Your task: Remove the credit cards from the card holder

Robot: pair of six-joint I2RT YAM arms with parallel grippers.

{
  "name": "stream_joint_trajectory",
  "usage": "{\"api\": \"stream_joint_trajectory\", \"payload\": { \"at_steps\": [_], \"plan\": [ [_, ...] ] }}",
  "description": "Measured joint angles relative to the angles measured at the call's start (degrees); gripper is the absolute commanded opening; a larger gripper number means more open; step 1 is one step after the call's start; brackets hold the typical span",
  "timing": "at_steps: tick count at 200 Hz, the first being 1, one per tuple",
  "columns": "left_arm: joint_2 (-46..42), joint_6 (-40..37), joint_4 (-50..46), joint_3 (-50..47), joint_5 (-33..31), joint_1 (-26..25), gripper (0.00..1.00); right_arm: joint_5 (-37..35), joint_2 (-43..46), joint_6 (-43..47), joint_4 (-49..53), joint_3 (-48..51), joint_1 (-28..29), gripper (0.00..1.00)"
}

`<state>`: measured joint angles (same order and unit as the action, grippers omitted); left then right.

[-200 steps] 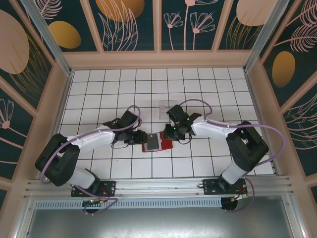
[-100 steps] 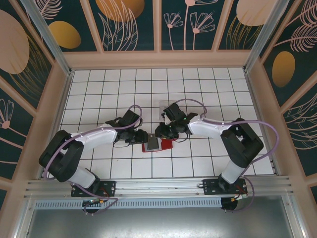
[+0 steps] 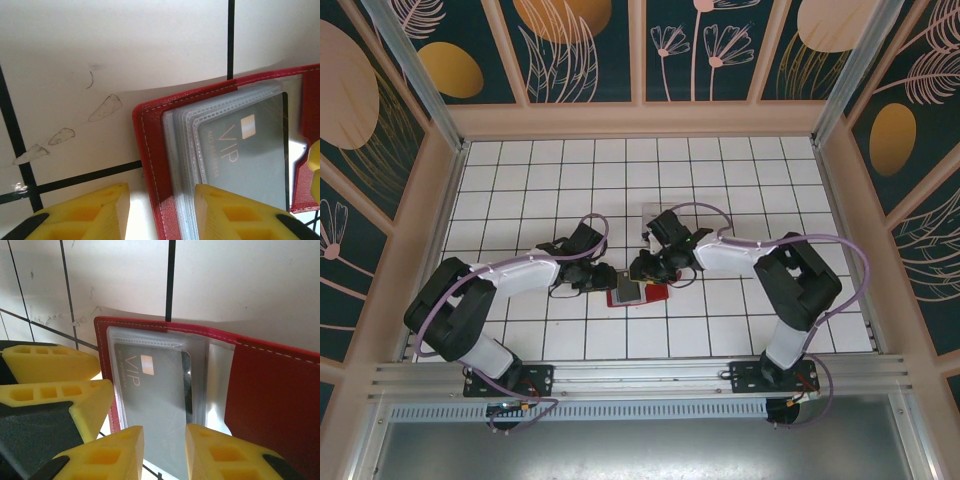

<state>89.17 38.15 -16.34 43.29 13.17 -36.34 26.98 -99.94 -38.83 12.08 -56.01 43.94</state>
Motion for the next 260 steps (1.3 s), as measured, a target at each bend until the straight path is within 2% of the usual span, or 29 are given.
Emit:
{"api": "stream_joint_trajectory", "payload": {
  "at_steps": [120, 260],
  "plan": [
    [0.61, 0.0, 0.04, 0.0, -0.17, 0.0, 0.4, 0.46, -2.78, 0.83, -0.28, -1.7, 0.33, 0.3],
    [0.46, 0.0, 0.66, -0.48, -0.2, 0.0, 0.4, -4.0, -2.69, 1.09, 3.61, -3.28, 0.85, 0.32]
  ]
}}
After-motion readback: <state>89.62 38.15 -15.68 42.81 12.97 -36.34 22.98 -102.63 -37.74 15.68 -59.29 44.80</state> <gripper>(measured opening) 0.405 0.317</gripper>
